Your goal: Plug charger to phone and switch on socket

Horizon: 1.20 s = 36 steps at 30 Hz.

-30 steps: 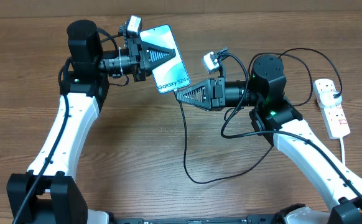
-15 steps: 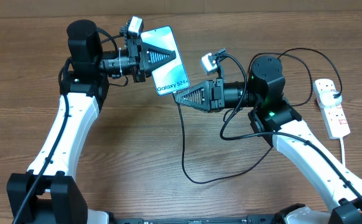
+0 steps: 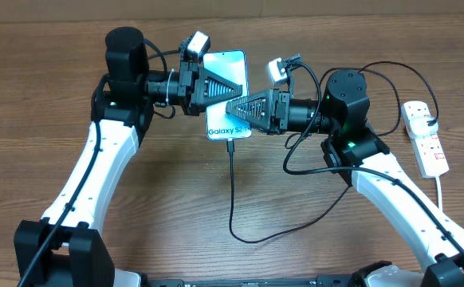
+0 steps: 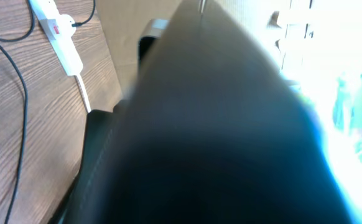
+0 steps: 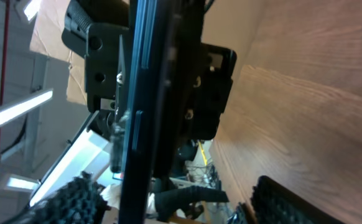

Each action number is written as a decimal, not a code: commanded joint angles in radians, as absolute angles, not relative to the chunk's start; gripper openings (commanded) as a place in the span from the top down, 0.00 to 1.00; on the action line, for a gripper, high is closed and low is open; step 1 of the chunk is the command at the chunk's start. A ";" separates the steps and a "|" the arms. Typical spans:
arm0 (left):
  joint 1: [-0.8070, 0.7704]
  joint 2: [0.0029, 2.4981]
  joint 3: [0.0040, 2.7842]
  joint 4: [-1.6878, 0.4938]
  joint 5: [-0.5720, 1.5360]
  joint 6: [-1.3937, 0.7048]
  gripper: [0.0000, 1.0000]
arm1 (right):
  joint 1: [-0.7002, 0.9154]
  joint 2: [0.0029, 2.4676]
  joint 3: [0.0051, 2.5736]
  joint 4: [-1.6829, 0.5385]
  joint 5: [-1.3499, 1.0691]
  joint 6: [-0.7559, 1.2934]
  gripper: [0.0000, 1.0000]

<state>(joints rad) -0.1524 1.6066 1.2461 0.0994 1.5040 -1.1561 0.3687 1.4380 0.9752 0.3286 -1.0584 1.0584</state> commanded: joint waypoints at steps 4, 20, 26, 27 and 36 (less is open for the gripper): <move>-0.144 1.597 1.258 0.105 1.544 -1.030 0.96 | 0.312 1.425 0.983 0.328 -1.218 0.985 0.16; -0.145 1.598 1.258 0.102 1.511 -0.847 0.96 | 0.262 1.425 0.976 0.323 -1.570 0.812 0.08; -0.145 1.598 1.258 0.083 1.582 -0.632 0.96 | 0.262 1.434 0.968 0.270 -1.568 0.740 0.04; -0.145 1.598 1.258 0.081 1.582 -0.628 0.96 | 0.262 1.437 0.968 0.253 -1.566 0.727 0.02; -0.145 1.599 1.257 0.075 1.582 -0.604 0.96 | 0.262 1.452 0.968 0.078 -1.520 0.579 0.00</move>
